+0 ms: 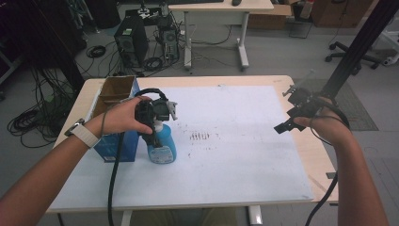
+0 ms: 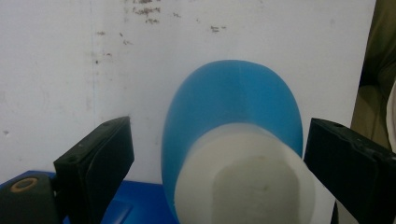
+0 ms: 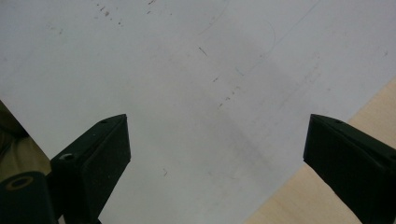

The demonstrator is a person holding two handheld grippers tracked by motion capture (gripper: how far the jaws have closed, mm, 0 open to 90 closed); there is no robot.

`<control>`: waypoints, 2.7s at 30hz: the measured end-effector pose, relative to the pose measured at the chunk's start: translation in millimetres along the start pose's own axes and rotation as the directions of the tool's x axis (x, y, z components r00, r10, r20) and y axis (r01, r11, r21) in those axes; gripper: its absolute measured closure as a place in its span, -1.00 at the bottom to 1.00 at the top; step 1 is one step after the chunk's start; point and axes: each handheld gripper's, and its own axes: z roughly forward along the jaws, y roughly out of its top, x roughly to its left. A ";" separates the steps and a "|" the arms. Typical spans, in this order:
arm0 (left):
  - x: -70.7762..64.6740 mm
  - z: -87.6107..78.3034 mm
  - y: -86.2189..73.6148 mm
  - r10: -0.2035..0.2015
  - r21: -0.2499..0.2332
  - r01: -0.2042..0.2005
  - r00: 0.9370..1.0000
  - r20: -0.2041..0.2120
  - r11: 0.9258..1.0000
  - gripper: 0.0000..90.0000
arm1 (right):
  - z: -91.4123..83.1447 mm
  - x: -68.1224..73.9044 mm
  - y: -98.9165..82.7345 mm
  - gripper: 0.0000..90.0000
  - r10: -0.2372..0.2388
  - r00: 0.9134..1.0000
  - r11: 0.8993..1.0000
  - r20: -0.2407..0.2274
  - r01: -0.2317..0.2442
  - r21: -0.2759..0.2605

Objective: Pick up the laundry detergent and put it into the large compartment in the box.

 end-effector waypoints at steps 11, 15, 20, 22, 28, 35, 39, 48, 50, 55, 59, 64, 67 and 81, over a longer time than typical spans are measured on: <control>0.3 4.3 -3.2 -0.006 -0.011 0.007 1.000 0.019 1.000 -0.67 | 1.5 0.1 -0.4 -0.83 0.001 1.000 1.000 -0.002 -0.001 0.003; 1.6 4.5 -4.1 -0.003 -0.012 0.003 1.000 0.019 1.000 -0.60 | 1.8 0.2 -0.4 -0.83 0.001 1.000 1.000 -0.002 -0.001 0.004; 1.3 4.5 -3.3 0.000 -0.016 0.001 1.000 0.031 1.000 -0.49 | 0.9 -0.1 -1.2 -0.83 0.003 1.000 1.000 0.000 -0.003 0.005; 1.5 4.0 -3.1 0.001 -0.014 0.000 0.999 0.034 1.000 -0.45 | 0.9 -0.1 -1.4 -0.83 0.003 1.000 1.000 0.000 -0.003 0.004; 2.0 3.9 -3.7 0.006 -0.020 -0.005 0.999 0.045 1.000 -0.35 | 2.0 -0.3 -2.0 -0.83 0.003 1.000 1.000 -0.002 -0.003 0.008; 1.8 3.1 -4.4 0.006 -0.026 -0.005 0.999 0.046 1.000 -0.19 | 2.5 -0.2 -1.6 -0.83 0.004 1.000 1.000 -0.003 -0.004 0.009; 1.6 3.0 -4.1 0.004 -0.023 -0.003 0.999 0.043 1.000 -0.19 | 2.8 0.0 -1.6 -0.83 0.004 1.000 1.000 -0.004 -0.004 0.011; 0.5 2.6 -3.5 0.001 -0.018 -0.001 0.999 0.034 1.000 -0.18 | 4.3 0.7 -0.3 -0.82 0.000 1.000 1.000 -0.007 0.000 0.010; 0.7 2.6 -3.4 -0.001 -0.018 0.002 0.999 0.035 1.000 -0.18 | 4.5 0.8 -0.1 -0.82 0.000 1.000 1.000 -0.007 0.000 0.009; 1.3 2.5 -3.5 -0.006 -0.018 0.006 0.999 0.038 1.000 -0.18 | 4.6 0.5 -0.8 -0.82 0.001 1.000 1.000 -0.008 -0.001 0.010; 1.5 2.1 -3.2 -0.007 -0.017 0.008 0.999 0.040 1.000 -0.18 | 4.1 0.3 -1.3 -0.82 0.002 1.000 1.000 -0.008 -0.002 0.009; 2.0 2.2 -3.3 -0.018 -0.023 0.019 0.999 0.041 1.000 -0.17 | 4.5 0.6 -0.8 -0.82 -0.001 1.000 1.000 -0.011 0.001 0.008; 1.2 1.2 -2.9 -0.022 -0.017 0.023 0.999 0.042 1.000 -0.17 | 4.3 0.5 -1.0 -0.82 0.000 1.000 1.000 -0.011 0.000 0.008; -3.2 -8.6 -1.2 -0.064 -0.010 0.064 0.997 0.037 0.998 -0.17 | 2.7 2.0 -2.3 -0.82 -0.003 1.000 1.000 -0.011 0.003 0.000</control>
